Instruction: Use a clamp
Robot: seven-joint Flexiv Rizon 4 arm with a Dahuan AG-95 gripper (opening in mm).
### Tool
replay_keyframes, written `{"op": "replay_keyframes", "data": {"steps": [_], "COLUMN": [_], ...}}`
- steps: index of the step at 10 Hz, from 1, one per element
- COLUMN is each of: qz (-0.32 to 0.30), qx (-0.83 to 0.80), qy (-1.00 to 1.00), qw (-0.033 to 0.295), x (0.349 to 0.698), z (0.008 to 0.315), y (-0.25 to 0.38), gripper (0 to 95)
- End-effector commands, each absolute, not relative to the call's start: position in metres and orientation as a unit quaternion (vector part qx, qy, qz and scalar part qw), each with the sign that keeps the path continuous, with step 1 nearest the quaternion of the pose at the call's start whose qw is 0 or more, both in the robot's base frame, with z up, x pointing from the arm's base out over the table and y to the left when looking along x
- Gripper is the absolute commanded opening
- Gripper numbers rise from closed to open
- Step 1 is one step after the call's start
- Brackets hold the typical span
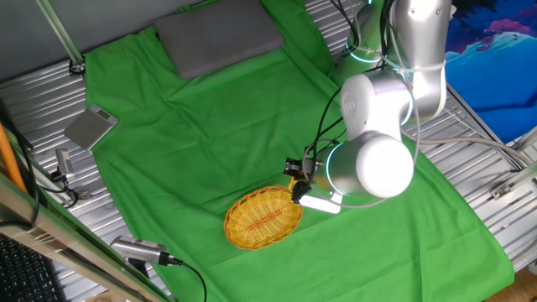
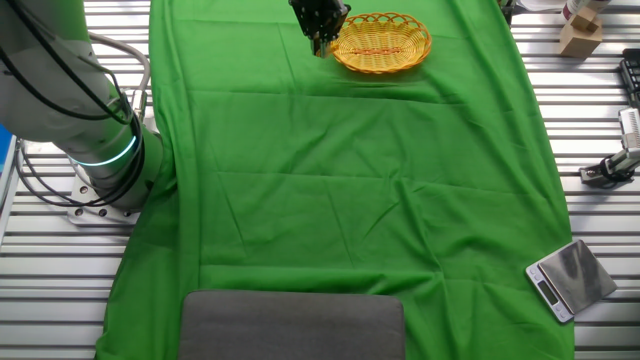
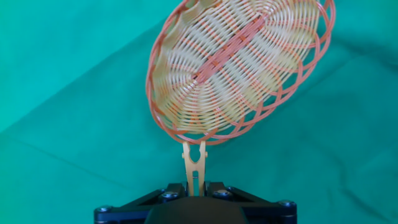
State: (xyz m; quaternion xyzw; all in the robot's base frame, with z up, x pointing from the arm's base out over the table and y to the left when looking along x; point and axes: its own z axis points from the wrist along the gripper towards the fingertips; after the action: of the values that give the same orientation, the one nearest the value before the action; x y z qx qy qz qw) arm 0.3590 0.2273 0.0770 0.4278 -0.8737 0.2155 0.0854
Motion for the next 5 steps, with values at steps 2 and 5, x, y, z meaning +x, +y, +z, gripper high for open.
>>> {"op": "replay_keyframes", "data": {"steps": [2, 5], "qz": [0.219, 0.217], "qx": [0.436, 0.439], "qy": [-0.868, -0.867], "qw": [0.091, 0.091], "x": [0.3589, 0.3593], "z": [0.0769, 0.0770], "y": [0.2282, 0.2287], "gripper": [0.0, 0.0]}}
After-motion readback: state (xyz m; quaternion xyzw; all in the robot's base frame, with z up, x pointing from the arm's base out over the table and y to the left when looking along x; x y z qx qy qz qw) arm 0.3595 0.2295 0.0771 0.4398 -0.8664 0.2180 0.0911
